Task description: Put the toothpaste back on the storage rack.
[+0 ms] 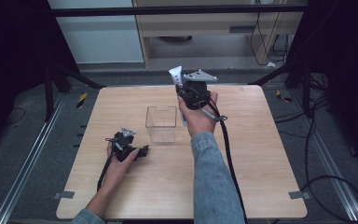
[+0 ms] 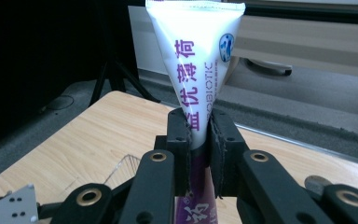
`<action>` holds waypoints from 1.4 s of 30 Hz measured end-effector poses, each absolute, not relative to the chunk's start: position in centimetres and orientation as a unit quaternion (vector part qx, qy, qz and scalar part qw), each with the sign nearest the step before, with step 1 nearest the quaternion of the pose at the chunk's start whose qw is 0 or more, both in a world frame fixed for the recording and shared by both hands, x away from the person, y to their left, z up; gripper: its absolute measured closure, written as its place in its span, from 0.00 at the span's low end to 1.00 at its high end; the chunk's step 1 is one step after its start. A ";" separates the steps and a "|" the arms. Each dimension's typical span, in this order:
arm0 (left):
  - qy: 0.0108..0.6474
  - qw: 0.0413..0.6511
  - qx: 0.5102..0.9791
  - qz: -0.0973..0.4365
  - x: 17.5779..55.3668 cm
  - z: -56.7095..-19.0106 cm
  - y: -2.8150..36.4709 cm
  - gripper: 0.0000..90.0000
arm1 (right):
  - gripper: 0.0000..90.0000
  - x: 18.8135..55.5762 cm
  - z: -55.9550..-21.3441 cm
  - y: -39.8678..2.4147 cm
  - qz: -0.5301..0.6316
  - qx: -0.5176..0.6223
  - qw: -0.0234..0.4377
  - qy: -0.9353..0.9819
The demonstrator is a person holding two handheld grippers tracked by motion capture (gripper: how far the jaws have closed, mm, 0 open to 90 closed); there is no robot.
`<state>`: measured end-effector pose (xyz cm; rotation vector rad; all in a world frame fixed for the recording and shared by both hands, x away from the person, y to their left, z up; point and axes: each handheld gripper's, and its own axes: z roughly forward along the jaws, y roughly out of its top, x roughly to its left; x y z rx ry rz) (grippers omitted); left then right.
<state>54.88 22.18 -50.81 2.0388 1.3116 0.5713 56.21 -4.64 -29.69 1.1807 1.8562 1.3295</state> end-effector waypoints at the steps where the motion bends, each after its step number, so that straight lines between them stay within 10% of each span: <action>1: 0.499 0.319 0.776 0.217 54.9 -50.8 22.2 0.00 | 0.89 56.3 -29.5 -4.5 0.497 0.440 0.284 0.692; 42: 0.496 0.321 0.777 0.216 55.0 -50.8 22.3 0.00 | 0.89 59.7 -30.3 0.5 0.508 0.413 0.285 0.700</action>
